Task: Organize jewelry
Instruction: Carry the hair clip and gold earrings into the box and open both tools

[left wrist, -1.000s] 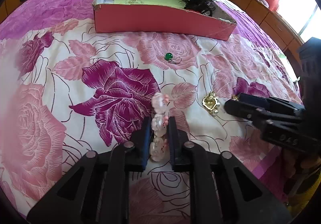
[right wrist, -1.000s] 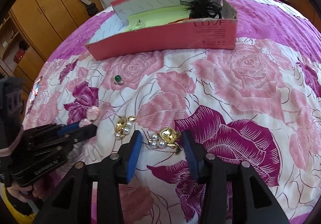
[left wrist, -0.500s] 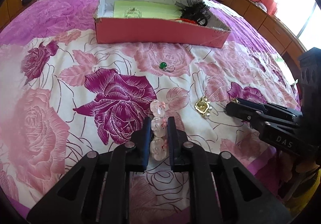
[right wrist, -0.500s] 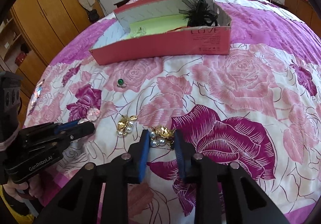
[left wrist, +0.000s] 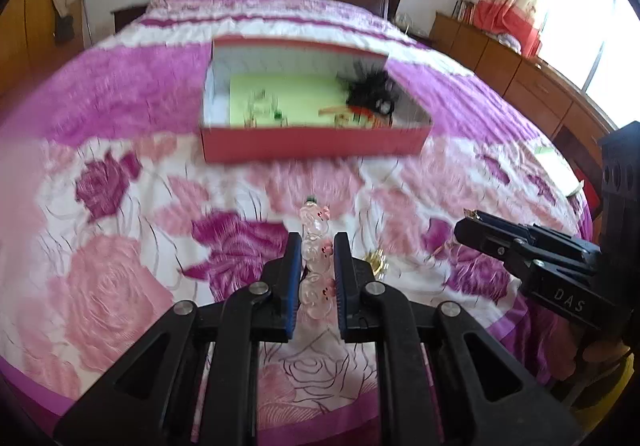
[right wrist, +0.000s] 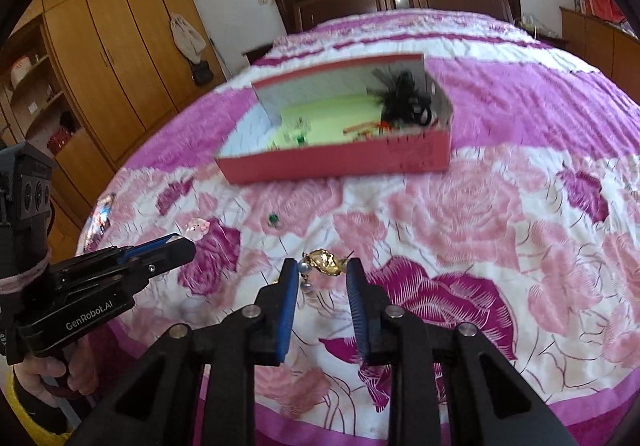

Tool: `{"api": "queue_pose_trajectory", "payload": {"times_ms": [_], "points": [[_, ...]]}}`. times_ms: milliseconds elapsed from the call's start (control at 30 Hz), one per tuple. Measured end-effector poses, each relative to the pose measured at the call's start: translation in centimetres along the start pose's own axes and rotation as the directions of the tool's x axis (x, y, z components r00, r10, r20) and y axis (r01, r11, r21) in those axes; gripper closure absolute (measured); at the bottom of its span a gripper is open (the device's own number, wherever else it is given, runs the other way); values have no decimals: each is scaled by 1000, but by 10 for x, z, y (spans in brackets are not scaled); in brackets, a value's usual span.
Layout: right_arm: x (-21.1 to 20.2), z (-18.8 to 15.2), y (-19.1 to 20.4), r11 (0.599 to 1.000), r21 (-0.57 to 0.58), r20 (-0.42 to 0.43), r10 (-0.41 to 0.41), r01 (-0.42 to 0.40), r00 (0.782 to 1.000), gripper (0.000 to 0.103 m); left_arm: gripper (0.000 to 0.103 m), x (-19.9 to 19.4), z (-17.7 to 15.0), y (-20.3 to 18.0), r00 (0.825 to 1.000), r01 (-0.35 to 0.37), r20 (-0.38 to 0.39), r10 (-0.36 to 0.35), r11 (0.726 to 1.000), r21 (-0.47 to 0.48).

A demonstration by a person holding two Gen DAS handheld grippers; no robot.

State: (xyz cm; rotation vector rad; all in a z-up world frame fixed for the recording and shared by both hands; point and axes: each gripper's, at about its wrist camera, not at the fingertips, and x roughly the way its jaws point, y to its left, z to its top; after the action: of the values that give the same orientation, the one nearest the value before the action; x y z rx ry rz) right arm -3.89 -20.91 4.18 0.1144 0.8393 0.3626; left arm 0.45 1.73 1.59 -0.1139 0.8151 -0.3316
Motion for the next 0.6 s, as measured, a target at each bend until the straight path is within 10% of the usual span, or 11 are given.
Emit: {"api": "queue_pose_trajectory", "payload": {"times_ms": [600], "points": [[-42, 44, 11, 998, -41, 281, -26, 39, 959, 76, 96, -26, 50, -10, 969, -34, 245, 25, 999, 35]]}}
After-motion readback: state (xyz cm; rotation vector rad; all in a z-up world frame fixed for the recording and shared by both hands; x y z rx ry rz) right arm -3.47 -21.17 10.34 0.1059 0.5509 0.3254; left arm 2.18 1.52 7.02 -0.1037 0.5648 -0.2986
